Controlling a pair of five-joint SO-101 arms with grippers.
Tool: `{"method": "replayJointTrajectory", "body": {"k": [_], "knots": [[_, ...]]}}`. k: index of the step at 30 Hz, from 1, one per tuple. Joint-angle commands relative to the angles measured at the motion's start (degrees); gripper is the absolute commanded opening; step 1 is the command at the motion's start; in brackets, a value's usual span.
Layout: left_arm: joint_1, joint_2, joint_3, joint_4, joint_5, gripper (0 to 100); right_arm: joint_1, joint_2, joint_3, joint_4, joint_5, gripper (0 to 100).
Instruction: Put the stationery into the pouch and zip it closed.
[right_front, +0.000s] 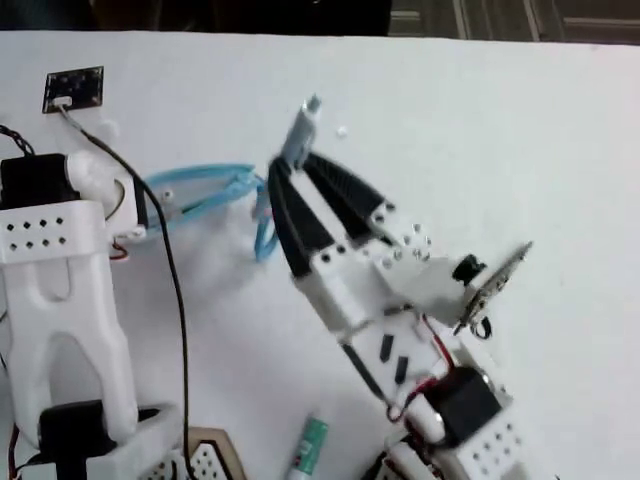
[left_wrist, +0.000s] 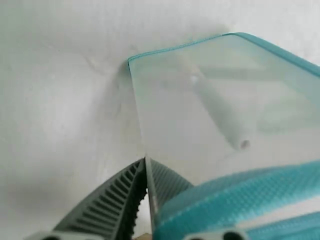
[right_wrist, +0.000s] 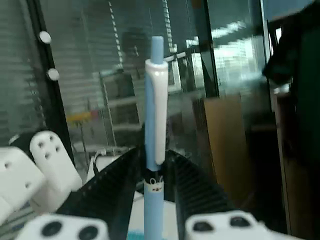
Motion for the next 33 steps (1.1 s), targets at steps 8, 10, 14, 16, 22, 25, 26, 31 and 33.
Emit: {"method": "replayJointTrajectory", "body": {"k": [8,10,14,16,22,25,26,31,33], "knots": [[-0.04,1.89,0.00,-0.09,-0.18,2,-2.33,21.67,-4.75,-19.65,3.69,1.7],[-0.04,1.89,0.00,-0.09,-0.18,2,-3.82,22.20,-3.43,-20.62,3.69,1.7],[-0.04,1.89,0.00,-0.09,-0.18,2,-4.53,22.29,0.35,-20.88,3.69,1.7],[-0.04,1.89,0.00,-0.09,-0.18,2,-4.26,22.64,2.11,-20.88,3.69,1.7],[0.13,1.89,0.00,-0.09,-0.18,2,-4.26,22.73,8.35,-25.89,3.96,1.7],[0.31,1.89,0.00,-0.09,-0.18,2,-4.26,23.69,8.44,-25.19,7.38,1.7],[0.31,1.89,0.00,-0.09,-0.18,2,-4.35,24.40,8.44,-25.19,8.35,1.7],[0.13,1.89,0.00,-0.09,-0.18,2,-6.02,30.11,8.35,-24.92,12.48,2.2],[0.04,1.89,0.00,-0.09,-0.18,2,-7.34,32.92,7.65,-23.34,14.68,4.7]]}}
